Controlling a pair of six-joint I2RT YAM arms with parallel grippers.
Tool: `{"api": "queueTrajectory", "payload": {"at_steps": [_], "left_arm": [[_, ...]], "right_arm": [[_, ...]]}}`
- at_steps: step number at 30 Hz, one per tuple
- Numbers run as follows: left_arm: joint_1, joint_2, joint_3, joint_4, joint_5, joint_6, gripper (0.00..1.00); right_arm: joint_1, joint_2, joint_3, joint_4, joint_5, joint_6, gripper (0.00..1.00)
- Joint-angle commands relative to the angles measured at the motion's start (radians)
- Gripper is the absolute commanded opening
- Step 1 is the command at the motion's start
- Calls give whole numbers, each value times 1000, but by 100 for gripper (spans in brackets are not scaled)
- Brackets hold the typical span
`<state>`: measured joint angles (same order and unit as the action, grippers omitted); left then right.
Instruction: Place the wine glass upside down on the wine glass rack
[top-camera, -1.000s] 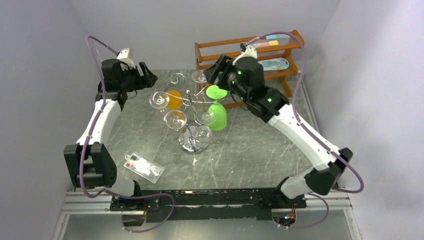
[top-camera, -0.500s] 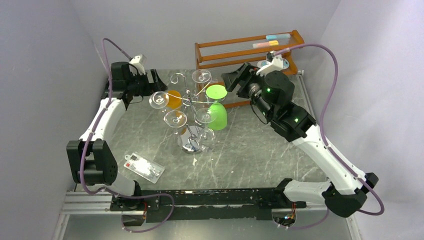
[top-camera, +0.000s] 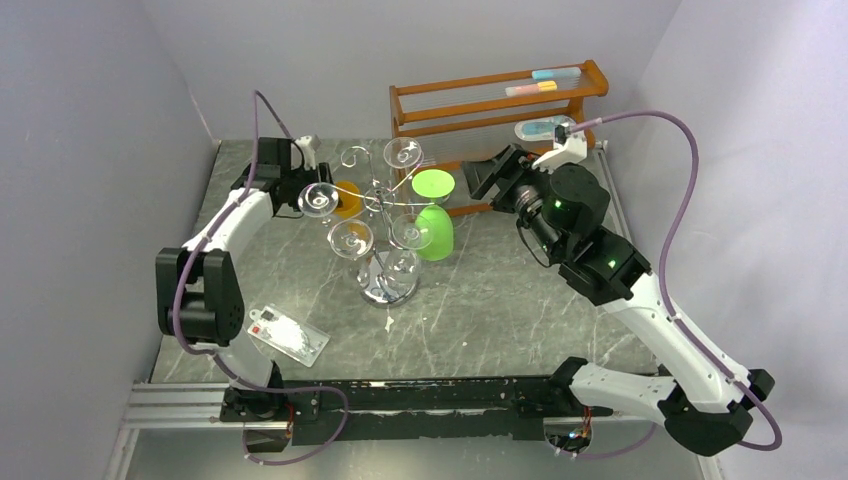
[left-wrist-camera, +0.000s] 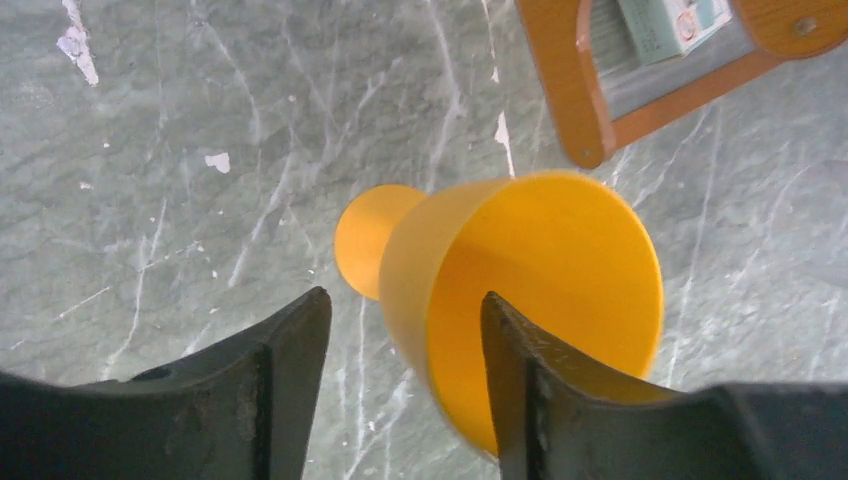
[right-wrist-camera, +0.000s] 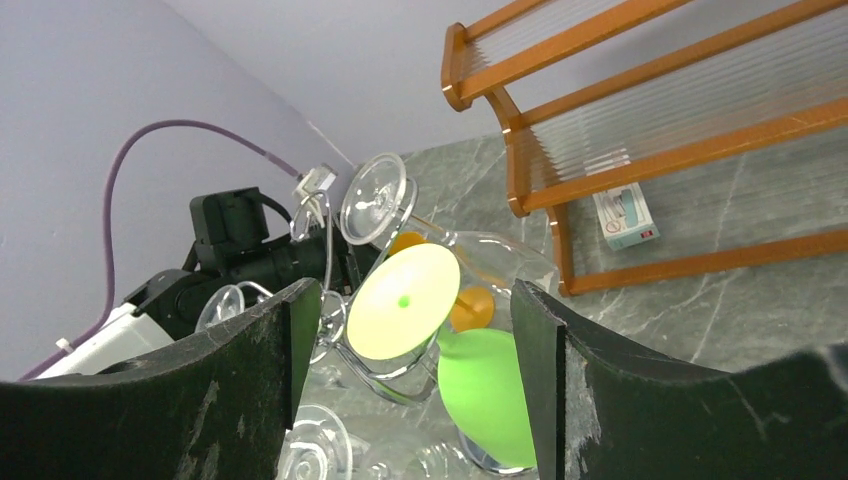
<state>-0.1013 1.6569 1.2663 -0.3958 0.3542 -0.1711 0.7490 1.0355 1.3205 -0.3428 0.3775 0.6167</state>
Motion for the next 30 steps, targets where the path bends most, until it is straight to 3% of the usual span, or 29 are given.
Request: {"api": "queueTrajectory", "payload": {"at_steps": [1, 9, 19, 26, 30], "left_arm": [[-5, 28, 46, -52, -62, 8, 53], [-5, 11, 71, -74, -127, 14, 6], [-5, -103, 73, -61, -312, -16, 5], [-5, -320, 50, 31, -515, -106, 5], [-5, -457, 37, 120, -545, -141, 5]], "right_arm": [[1, -15, -28, -5, 29, 4, 73], [1, -39, -49, -1, 38, 12, 73], [1, -56, -58, 9, 32, 23, 73], [1, -91, -101, 55, 43, 43, 74], [0, -120, -132, 105, 32, 65, 81]]}}
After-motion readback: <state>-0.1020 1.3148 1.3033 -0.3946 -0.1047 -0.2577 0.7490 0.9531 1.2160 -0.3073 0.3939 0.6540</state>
